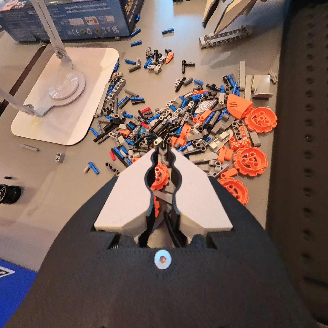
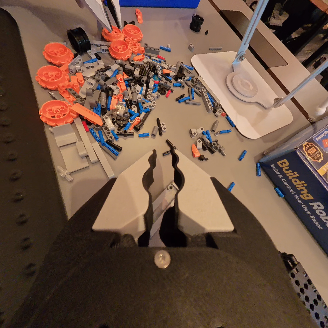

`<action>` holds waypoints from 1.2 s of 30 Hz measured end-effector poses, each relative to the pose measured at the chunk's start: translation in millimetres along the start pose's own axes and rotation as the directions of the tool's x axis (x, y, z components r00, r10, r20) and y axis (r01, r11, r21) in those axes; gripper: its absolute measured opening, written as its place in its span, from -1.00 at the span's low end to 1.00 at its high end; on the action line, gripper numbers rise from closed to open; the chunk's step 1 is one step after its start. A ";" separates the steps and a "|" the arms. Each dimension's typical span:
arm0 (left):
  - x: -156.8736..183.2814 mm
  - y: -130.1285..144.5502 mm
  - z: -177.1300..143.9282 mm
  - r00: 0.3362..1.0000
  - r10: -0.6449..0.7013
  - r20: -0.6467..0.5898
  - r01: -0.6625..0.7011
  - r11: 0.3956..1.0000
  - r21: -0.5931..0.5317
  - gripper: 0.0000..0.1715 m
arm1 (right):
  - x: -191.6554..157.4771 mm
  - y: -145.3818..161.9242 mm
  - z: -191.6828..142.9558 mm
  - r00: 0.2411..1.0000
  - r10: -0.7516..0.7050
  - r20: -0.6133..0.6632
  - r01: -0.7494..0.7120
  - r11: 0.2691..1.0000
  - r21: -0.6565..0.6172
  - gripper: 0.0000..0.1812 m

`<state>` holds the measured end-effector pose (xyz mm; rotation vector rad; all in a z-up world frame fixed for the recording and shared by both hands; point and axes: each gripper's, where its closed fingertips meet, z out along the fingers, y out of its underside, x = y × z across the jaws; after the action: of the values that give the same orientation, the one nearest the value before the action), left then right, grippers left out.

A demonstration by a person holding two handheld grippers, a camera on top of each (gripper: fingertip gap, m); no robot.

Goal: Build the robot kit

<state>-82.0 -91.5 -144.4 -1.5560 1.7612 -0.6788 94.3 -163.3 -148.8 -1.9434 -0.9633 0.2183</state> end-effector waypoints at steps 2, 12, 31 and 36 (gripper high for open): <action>6.5 -0.4 -4.6 0.999 -0.017 -0.041 0.017 1.000 0.010 -0.91 | -7.1 -3.4 1.6 1.000 -0.013 0.025 0.013 1.000 -0.006 -0.84; 77.1 6.7 8.0 0.945 0.047 -0.323 -0.075 0.994 -0.074 -1.00 | -79.1 -45.6 29.1 0.957 -0.119 0.263 0.123 0.992 0.003 -0.86; 83.0 28.9 26.8 0.948 0.216 -0.236 -0.287 0.899 -0.330 -0.93 | -91.1 -50.4 41.9 0.942 -0.115 0.314 0.114 0.993 0.020 -0.86; 79.1 24.9 30.4 0.953 0.227 -0.202 -0.282 0.909 -0.306 -0.93 | -86.4 -49.7 39.7 0.948 -0.110 0.300 0.107 0.994 0.025 -0.86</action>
<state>-78.3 -164.2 -194.4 -1.4734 2.2479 -0.4008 -10.9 -184.4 -150.3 -1.8757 -1.2625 0.4647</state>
